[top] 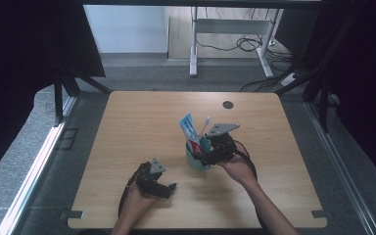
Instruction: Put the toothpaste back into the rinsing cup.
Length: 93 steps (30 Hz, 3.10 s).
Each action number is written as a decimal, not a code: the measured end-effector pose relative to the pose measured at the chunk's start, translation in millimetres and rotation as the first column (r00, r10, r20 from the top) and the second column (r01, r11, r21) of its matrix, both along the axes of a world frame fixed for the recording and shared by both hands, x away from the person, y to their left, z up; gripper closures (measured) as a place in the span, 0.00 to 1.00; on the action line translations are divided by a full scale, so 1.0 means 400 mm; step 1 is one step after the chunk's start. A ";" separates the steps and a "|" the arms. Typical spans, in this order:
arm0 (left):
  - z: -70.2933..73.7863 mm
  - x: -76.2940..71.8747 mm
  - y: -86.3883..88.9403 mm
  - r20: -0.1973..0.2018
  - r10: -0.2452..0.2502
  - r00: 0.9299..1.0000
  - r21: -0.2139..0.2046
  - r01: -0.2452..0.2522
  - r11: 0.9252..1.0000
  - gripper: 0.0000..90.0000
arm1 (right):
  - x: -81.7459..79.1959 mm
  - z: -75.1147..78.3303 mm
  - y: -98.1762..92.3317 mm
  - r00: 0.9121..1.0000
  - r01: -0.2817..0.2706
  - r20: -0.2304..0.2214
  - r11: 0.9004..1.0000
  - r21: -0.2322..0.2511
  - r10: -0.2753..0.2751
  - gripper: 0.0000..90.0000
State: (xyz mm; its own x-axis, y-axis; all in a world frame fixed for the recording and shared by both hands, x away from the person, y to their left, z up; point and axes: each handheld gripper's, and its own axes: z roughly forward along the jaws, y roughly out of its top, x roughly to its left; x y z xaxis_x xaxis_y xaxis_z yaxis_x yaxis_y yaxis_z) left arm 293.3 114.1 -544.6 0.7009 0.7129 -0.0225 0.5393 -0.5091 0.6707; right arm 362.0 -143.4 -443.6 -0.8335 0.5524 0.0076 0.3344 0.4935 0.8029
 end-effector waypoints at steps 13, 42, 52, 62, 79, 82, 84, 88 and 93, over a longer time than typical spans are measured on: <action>0.000 -0.001 0.000 0.000 0.002 1.000 -0.001 -0.002 1.000 0.03 | -0.021 0.001 -0.044 1.000 0.024 -0.003 1.000 -0.006 -0.024 0.09; 0.000 -0.001 0.000 0.000 0.003 1.000 0.001 -0.003 1.000 0.03 | -0.058 -0.060 -0.201 0.989 0.147 -0.021 0.989 0.013 -0.146 0.09; 0.000 -0.002 -0.001 -0.001 0.007 1.000 -0.001 -0.007 1.000 0.04 | -0.083 -0.109 -0.251 0.982 0.187 -0.042 0.982 0.007 -0.187 0.09; 0.000 -0.002 -0.001 -0.001 0.007 1.000 -0.001 -0.007 1.000 0.04 | -0.106 -0.168 -0.283 0.975 0.208 -0.073 0.978 -0.028 -0.210 0.06; 0.000 -0.002 -0.001 -0.001 0.007 1.000 -0.001 -0.007 1.000 0.04 | -0.131 -0.245 -0.308 0.967 0.221 -0.108 0.972 -0.084 -0.230 0.03; 0.000 -0.002 -0.001 -0.001 0.007 1.000 -0.001 -0.007 1.000 0.04 | -0.133 -0.248 -0.305 0.969 0.218 -0.098 0.971 -0.095 -0.227 0.03; 0.000 -0.002 -0.001 -0.001 0.007 1.000 -0.001 -0.007 1.000 0.04 | -0.134 -0.248 -0.304 0.970 0.216 -0.094 0.971 -0.101 -0.226 0.03; 0.000 -0.002 -0.001 -0.001 0.008 1.000 -0.001 -0.008 1.000 0.04 | -0.139 -0.250 -0.295 0.970 0.217 -0.078 0.967 -0.129 -0.228 0.01; 0.000 -0.002 -0.001 0.000 0.007 1.000 -0.001 -0.007 1.000 0.04 | -0.140 -0.250 -0.295 0.967 0.230 -0.076 0.964 -0.133 -0.242 0.00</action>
State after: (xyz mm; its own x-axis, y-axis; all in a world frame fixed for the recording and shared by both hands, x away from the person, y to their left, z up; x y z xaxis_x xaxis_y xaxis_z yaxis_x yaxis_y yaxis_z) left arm 292.3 113.6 -544.5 0.6956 0.7181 -0.0231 0.5433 -0.5047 0.6708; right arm 306.0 -261.2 -543.7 -0.6782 0.7349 -0.0022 0.5220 0.4838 0.7025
